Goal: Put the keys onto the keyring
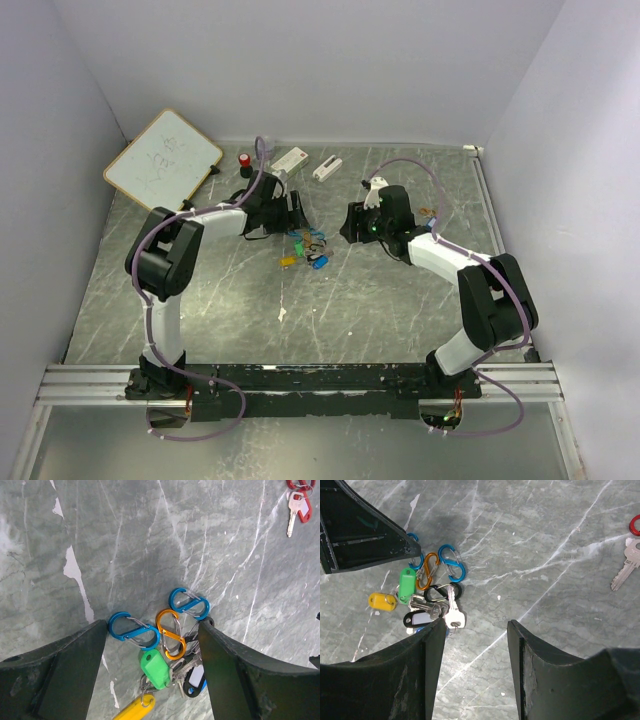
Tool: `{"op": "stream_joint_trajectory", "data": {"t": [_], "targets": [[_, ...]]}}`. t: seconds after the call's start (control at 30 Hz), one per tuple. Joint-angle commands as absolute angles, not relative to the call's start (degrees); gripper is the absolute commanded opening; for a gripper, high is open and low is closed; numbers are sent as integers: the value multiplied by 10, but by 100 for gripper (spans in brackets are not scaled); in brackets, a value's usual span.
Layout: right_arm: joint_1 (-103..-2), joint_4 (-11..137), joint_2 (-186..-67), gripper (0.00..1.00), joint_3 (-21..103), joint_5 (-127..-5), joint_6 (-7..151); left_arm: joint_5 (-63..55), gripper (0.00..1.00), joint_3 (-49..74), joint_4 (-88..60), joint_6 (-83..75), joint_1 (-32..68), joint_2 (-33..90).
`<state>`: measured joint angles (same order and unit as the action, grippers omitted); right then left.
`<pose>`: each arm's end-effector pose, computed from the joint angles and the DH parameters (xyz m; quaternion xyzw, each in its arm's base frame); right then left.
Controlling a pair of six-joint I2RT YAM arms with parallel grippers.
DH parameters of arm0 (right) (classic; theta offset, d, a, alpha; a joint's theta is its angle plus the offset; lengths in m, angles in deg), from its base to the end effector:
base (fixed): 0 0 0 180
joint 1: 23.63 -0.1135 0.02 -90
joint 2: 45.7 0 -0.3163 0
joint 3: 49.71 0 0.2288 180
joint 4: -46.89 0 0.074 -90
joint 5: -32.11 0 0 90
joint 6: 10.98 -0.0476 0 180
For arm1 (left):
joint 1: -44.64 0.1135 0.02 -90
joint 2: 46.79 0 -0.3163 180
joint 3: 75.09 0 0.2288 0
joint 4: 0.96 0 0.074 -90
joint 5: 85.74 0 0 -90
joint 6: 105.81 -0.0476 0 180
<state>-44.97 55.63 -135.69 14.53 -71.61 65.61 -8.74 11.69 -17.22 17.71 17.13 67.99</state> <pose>0.2987 0.1288 0.2623 -0.1162 0.8727 0.2389 0.4097 0.3860 -0.2131 0.2092 -0.0041 0.9165 -0.2859 0.2797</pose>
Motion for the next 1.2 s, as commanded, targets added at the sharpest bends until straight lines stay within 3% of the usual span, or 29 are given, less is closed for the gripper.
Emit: {"op": "stream_joint_trajectory", "data": {"t": [0.0, 0.5, 1.17], "targets": [[-452, 556, -1344, 53, 137, -712, 663, -89, 85, 114, -180, 184, 173, 683], [-452, 542, -1356, 53, 136, -723, 657, -85, 85, 22, -167, 205, 193, 626], [-452, 546, -1354, 53, 134, -718, 657, -159, 85, 39, -127, 232, 169, 664]]}}
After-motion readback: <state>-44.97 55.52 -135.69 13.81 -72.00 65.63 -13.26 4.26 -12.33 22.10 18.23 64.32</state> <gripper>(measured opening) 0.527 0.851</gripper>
